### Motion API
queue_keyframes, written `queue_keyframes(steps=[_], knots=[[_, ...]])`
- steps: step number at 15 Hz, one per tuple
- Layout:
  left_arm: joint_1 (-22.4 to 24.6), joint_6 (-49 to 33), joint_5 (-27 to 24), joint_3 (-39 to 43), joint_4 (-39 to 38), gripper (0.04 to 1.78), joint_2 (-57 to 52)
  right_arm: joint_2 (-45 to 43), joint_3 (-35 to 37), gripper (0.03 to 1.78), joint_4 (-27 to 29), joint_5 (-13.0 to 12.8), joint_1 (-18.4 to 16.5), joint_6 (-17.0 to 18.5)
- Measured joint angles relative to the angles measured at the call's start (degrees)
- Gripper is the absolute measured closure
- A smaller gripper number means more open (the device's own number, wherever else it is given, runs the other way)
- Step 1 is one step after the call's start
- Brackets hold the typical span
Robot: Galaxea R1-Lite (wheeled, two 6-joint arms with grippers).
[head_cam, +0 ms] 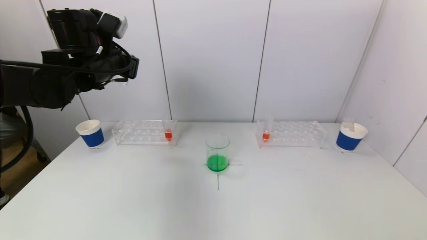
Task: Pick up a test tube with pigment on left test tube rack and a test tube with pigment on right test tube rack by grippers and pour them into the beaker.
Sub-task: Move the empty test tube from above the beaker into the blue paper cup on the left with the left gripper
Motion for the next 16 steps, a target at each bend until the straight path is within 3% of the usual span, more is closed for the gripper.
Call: queue_keyframes(steps=[6, 16], knots=[[8.89, -5.21, -0.46, 0.28, 1.61, 1.40, 0.05, 0.00, 0.00, 0.04, 0.00, -0.02, 0.00, 0.00], [19.09, -12.12, -1.97, 3.62, 1.00, 1.40, 2.78, 0.00, 0.00, 0.04, 0.00, 0.00, 0.00, -0.02]])
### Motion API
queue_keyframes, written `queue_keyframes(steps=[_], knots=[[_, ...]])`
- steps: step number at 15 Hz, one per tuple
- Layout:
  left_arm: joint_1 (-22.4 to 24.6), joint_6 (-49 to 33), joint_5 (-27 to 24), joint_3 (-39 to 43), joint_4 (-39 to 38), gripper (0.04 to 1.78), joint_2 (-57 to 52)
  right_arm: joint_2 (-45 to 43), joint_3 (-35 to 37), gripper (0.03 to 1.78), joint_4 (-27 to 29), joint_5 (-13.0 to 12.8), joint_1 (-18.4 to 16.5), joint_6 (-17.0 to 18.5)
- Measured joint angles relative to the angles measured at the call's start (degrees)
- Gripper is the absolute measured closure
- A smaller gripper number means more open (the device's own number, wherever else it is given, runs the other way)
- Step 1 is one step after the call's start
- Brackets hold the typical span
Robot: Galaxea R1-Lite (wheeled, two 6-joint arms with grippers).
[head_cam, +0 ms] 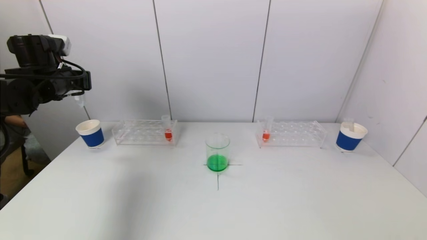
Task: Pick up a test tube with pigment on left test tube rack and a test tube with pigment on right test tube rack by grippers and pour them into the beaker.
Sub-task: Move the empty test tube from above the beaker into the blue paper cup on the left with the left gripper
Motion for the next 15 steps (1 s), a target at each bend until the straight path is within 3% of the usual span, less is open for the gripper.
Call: queue_keyframes(steps=[9, 15], knots=[[6.31, -2.68, -4.36, 2.12, -8.58, 1.40, 5.85, 0.00, 0.00, 0.04, 0.02, 0.00, 0.00, 0.00], [6.99, -4.47, -4.89, 1.62, -13.51, 1.40, 11.25, 0.02, 0.00, 0.04, 0.02, -0.02, 0.00, 0.00]])
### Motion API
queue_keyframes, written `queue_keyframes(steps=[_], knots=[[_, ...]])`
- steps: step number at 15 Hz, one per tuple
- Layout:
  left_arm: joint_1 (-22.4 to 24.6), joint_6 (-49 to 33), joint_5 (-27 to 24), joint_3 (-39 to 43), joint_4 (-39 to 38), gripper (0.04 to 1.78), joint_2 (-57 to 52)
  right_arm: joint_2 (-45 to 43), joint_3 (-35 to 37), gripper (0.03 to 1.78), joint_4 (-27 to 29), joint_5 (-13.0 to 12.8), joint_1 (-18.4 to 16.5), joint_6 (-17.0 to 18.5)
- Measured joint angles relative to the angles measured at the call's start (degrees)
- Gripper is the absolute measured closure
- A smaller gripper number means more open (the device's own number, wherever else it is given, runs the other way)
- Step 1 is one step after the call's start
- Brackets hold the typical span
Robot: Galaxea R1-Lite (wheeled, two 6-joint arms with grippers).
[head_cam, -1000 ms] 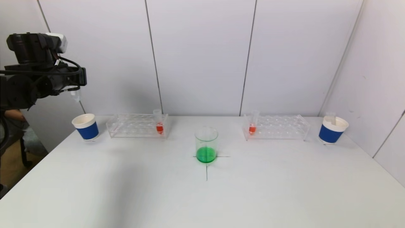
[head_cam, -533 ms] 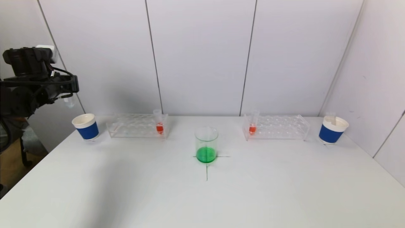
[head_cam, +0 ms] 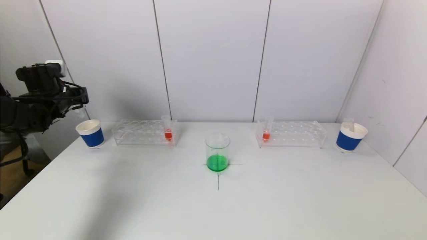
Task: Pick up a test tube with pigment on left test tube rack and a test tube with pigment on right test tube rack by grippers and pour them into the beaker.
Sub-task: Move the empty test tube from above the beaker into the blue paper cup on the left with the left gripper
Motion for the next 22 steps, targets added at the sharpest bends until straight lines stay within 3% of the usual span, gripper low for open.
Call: queue_keyframes(steps=[7, 22], knots=[[-0.01, -0.49, 0.00, 0.67, -5.81, 1.40, 5.79, 0.00, 0.00, 0.04, -0.02, 0.02, 0.00, 0.00], [0.27, -0.77, -0.05, 10.86, -16.71, 1.40, 8.18, 0.00, 0.00, 0.04, 0.00, 0.02, 0.00, 0.00]])
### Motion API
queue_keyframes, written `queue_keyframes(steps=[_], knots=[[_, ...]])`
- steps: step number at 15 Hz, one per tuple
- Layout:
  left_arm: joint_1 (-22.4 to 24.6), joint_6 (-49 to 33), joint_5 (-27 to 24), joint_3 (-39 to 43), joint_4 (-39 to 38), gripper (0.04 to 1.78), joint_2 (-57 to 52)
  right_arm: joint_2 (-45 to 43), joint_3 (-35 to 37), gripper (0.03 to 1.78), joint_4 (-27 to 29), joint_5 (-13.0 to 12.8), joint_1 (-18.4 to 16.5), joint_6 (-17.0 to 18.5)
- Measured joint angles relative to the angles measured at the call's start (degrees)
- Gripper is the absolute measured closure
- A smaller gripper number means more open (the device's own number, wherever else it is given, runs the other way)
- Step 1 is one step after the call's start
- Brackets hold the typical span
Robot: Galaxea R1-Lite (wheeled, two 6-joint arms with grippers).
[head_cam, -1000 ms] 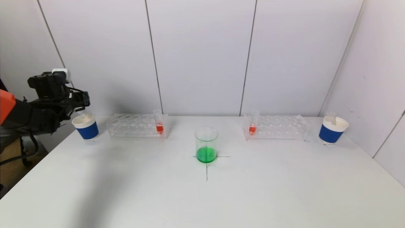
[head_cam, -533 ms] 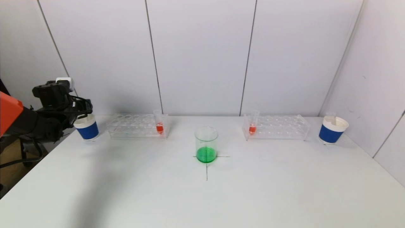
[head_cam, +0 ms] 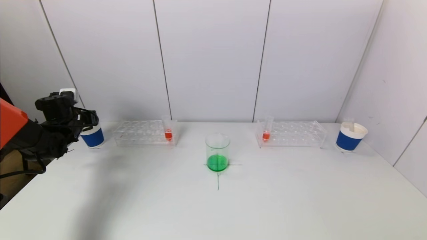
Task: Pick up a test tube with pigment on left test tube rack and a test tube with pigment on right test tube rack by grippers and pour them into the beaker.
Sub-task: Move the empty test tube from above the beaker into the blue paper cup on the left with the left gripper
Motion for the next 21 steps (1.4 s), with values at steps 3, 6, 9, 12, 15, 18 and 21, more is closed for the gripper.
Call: queue_keyframes(steps=[3, 6, 9, 12, 15, 18, 21], knots=[[0.28, -0.02, 0.00, 0.17, -0.02, 1.40, -0.11, 0.00, 0.00, 0.04, -0.02, 0.00, 0.00, 0.00], [0.57, 0.00, 0.00, 0.24, -0.02, 1.40, -0.21, 0.00, 0.00, 0.04, 0.00, 0.00, 0.00, 0.02], [0.68, 0.00, 0.00, 0.39, -0.07, 1.40, -0.24, 0.00, 0.00, 0.04, -0.02, 0.00, 0.00, 0.00], [0.72, 0.00, 0.00, 0.74, -0.93, 1.38, -0.33, 0.00, 0.00, 0.04, 0.00, 0.00, 0.00, 0.02], [0.77, 0.05, -0.02, 1.38, -1.01, 1.20, -0.51, 0.00, 0.00, 0.04, 0.00, 0.00, 0.00, 0.02], [0.78, 0.07, -0.06, 1.60, -0.95, 0.75, -0.74, 0.00, 0.00, 0.04, 0.00, 0.00, 0.00, 0.02], [0.78, 0.07, -0.06, 1.90, -0.93, 0.31, -1.07, 0.00, 0.00, 0.04, 0.00, -0.02, 0.00, 0.00]])
